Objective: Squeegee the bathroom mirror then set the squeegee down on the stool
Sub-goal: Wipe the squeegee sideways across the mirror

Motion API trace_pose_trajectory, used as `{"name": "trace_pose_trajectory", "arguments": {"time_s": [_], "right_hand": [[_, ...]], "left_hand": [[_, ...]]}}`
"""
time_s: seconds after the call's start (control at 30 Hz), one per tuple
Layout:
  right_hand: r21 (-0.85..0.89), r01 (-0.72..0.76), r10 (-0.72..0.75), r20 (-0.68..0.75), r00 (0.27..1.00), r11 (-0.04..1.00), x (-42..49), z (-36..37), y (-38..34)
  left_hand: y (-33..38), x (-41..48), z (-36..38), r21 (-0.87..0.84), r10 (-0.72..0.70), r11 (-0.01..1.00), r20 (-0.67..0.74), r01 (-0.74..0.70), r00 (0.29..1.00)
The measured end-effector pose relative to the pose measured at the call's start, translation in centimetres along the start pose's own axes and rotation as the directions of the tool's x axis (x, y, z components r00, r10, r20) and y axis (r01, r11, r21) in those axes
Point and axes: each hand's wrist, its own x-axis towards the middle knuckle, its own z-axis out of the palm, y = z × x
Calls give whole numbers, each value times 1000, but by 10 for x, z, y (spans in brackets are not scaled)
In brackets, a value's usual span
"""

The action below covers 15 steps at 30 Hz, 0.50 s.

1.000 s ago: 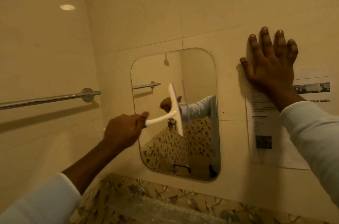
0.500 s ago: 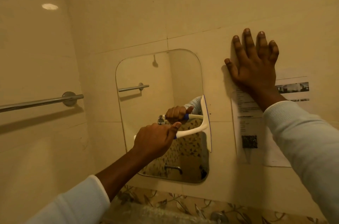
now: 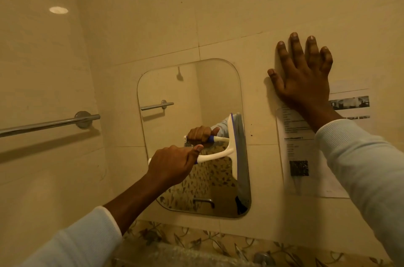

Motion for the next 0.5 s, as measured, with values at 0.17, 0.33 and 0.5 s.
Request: {"name": "trace_pose_trajectory", "arguments": {"time_s": [0.17, 0.33, 0.5], "right_hand": [[-9, 0, 0, 0, 1000, 1000, 0, 0, -1], [-6, -3, 2, -9, 1000, 1000, 0, 2, 0], [-1, -3, 2, -16, 1000, 1000, 0, 5, 1]], "left_hand": [[-22, -8, 4, 33, -30, 999, 13, 30, 999], [-43, -15, 3, 78, -59, 995, 44, 55, 997], [-64, -23, 3, 78, -83, 994, 55, 79, 995]]}}
